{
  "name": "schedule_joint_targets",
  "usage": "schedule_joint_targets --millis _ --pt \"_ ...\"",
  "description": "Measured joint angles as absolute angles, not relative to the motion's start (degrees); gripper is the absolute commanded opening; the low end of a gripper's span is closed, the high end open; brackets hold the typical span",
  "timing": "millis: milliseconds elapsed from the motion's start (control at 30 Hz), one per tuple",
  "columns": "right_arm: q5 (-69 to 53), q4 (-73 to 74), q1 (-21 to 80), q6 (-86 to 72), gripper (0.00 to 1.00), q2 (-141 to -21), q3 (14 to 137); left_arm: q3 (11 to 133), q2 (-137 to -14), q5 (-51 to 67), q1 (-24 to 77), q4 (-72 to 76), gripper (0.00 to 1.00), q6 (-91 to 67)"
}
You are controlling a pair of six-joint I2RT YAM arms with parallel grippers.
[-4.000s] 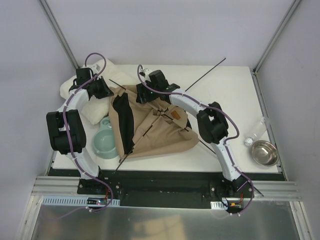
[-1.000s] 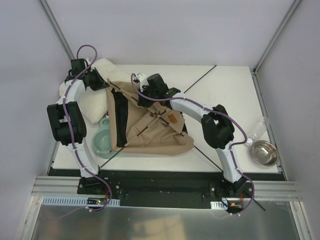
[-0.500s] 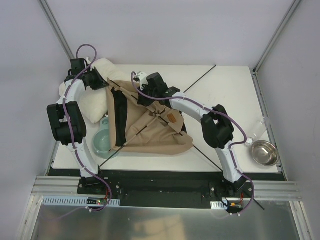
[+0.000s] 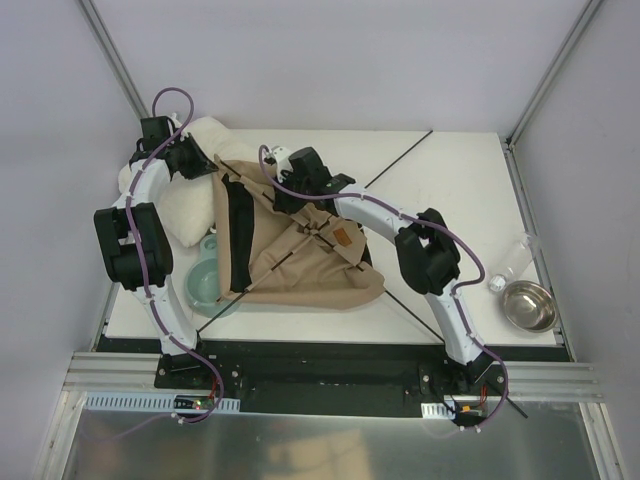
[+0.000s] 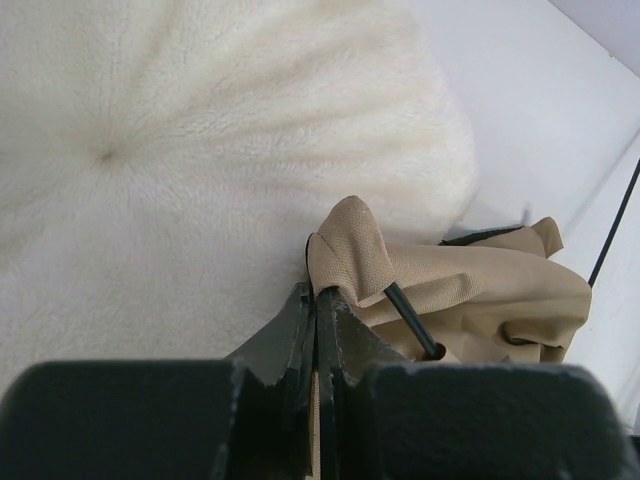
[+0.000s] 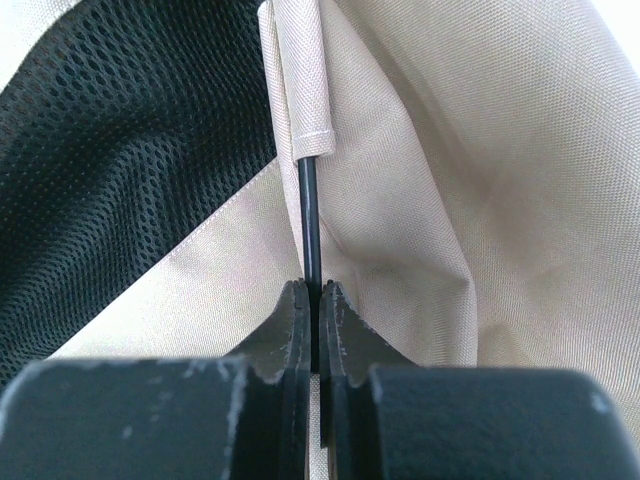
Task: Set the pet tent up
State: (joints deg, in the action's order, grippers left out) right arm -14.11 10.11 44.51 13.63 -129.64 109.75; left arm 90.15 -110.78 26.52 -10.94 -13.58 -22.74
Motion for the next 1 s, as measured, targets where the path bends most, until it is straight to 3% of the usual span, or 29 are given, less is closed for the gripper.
schedule_joint_targets --millis 533,1000 --pt "-9.8 12.53 46.04 12.53 0.0 -133.43 115.09 88.68 -110.78 26.55 -10.98 -11.33 0.0 -21.43" --pt "-7.68 9.41 47.42 13.76 0.0 -132.88 112.2 88.36 -110.78 22.13 -10.92 -12.43 0.0 -21.3"
